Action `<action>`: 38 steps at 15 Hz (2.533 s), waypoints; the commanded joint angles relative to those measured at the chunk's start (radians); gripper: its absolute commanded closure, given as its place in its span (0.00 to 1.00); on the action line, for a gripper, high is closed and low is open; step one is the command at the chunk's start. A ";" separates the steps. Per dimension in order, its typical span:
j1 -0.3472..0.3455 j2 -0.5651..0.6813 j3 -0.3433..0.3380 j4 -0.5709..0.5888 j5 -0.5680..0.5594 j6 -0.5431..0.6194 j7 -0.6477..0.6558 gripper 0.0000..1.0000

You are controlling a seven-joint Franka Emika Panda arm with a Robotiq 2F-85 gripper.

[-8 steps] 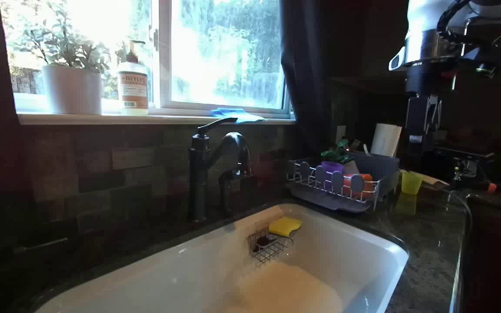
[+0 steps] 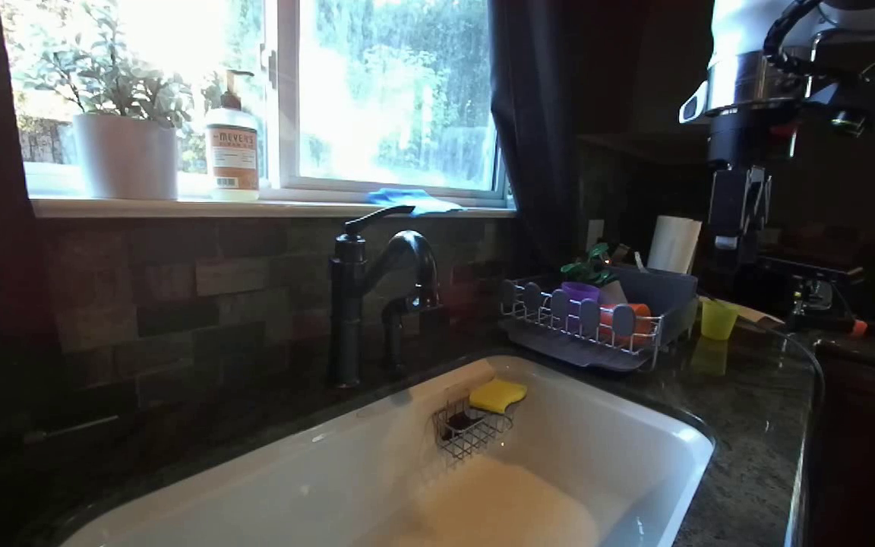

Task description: Put the pump bottle on the counter.

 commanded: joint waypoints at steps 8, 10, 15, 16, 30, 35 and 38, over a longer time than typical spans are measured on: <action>0.002 0.001 -0.001 0.002 -0.001 -0.002 0.001 0.00; 0.002 0.001 -0.001 0.002 -0.001 -0.002 0.001 0.00; 0.002 0.001 -0.001 0.002 -0.001 -0.002 0.001 0.00; 0.002 0.001 -0.001 0.002 -0.001 -0.002 0.001 0.00; -0.017 0.097 -0.001 0.070 -0.012 0.143 0.012 0.00; -0.082 0.275 0.022 0.210 -0.023 0.371 0.129 0.00; -0.087 0.399 0.012 0.330 -0.022 0.447 0.125 0.00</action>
